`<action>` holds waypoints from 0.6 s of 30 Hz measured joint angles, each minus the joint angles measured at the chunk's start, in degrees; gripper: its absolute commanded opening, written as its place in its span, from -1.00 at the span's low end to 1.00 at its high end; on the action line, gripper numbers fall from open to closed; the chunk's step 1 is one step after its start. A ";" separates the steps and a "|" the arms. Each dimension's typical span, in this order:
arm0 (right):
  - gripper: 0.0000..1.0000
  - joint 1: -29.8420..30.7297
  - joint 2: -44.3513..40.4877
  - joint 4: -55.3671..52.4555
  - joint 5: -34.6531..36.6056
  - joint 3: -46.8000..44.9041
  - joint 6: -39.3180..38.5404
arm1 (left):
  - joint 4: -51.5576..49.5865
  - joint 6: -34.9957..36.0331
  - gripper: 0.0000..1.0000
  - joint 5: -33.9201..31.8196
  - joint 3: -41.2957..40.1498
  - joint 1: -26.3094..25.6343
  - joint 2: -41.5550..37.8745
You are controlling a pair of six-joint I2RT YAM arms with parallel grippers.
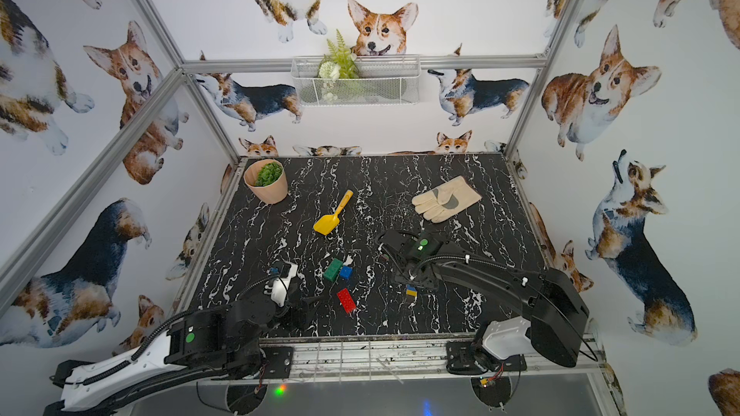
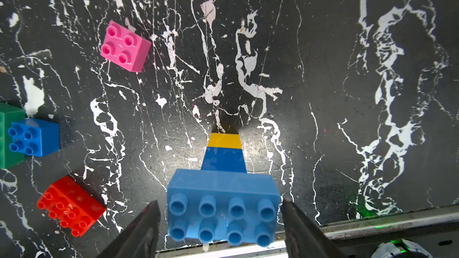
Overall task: Assemble a spoon with lego
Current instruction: Assemble the lego brick with the lego brick.
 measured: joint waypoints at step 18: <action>0.99 -7.43 -8.41 -1.03 -11.98 9.20 -24.09 | 3.30 -4.26 1.00 11.76 6.67 0.26 28.22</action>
